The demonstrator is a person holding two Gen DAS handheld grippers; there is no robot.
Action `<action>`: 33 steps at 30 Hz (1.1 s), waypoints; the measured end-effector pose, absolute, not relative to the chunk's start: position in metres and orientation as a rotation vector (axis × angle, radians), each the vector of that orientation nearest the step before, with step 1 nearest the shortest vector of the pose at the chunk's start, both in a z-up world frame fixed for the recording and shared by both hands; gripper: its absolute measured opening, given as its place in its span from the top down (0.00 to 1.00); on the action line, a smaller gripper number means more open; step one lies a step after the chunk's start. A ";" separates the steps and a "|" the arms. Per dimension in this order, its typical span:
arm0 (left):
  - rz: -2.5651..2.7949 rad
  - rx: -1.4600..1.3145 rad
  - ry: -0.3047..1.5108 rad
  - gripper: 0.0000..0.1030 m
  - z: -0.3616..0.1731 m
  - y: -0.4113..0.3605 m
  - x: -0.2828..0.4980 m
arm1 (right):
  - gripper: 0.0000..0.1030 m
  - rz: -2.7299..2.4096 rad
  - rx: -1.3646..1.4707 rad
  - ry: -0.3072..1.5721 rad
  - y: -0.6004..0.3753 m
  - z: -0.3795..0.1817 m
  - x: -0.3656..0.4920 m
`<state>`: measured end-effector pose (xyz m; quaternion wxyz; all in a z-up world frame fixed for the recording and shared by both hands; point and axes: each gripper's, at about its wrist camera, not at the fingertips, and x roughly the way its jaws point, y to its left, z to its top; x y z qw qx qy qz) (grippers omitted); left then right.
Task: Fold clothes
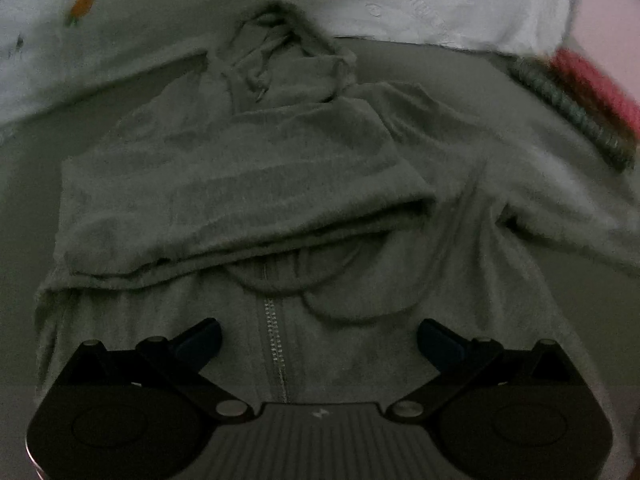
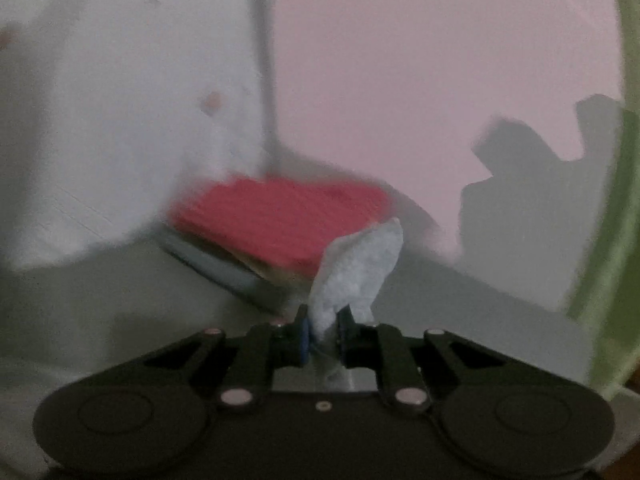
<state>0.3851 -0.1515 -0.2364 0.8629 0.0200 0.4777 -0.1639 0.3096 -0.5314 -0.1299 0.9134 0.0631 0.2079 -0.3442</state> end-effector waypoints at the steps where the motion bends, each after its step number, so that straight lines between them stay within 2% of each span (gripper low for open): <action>1: -0.340 -0.046 1.006 0.00 -0.231 -0.138 0.390 | 0.87 -0.670 0.134 0.398 -0.514 -0.115 0.322; 5: -0.274 -0.313 0.949 0.00 -0.209 -0.070 0.400 | 0.87 -0.399 0.165 0.308 -0.410 -0.064 0.369; 9: -0.175 -0.429 0.844 0.00 -0.188 0.020 0.395 | 0.87 -0.037 0.255 0.261 -0.280 -0.023 0.407; 13: -0.043 -0.576 0.712 0.00 -0.179 0.113 0.370 | 0.86 0.370 0.148 0.269 -0.114 -0.006 0.419; 14: 0.008 -0.615 0.695 0.00 -0.182 0.136 0.364 | 0.82 0.456 0.106 0.270 -0.074 -0.004 0.420; 15: 0.058 -0.653 0.679 0.00 -0.186 0.158 0.357 | 0.67 0.529 0.066 0.301 -0.038 -0.008 0.422; 17: 0.151 -0.730 0.687 0.00 -0.203 0.194 0.350 | 0.49 0.663 0.006 0.390 0.020 -0.022 0.427; 20: 0.243 -0.821 0.720 0.00 -0.230 0.230 0.343 | 0.48 0.708 -0.059 0.488 0.053 -0.042 0.429; 23: 0.277 -0.857 0.738 0.00 -0.247 0.245 0.343 | 0.36 0.705 -0.107 0.510 0.036 -0.057 0.426; 25: 0.262 -0.866 0.733 0.00 -0.250 0.243 0.350 | 0.37 0.635 -0.140 0.531 0.005 -0.073 0.430; 28: 0.267 -0.835 0.727 0.00 -0.254 0.235 0.363 | 0.57 0.481 -0.187 0.580 -0.050 -0.101 0.437; 29: 0.261 -0.807 0.728 0.00 -0.255 0.232 0.370 | 0.67 0.411 -0.205 0.608 -0.070 -0.113 0.440; 30: 0.262 -0.786 0.737 0.00 -0.255 0.229 0.377 | 0.71 0.334 -0.217 0.643 -0.089 -0.124 0.444; 33: 0.268 -0.719 0.758 0.00 -0.254 0.218 0.395 | 0.74 0.103 -0.183 0.734 -0.154 -0.148 0.455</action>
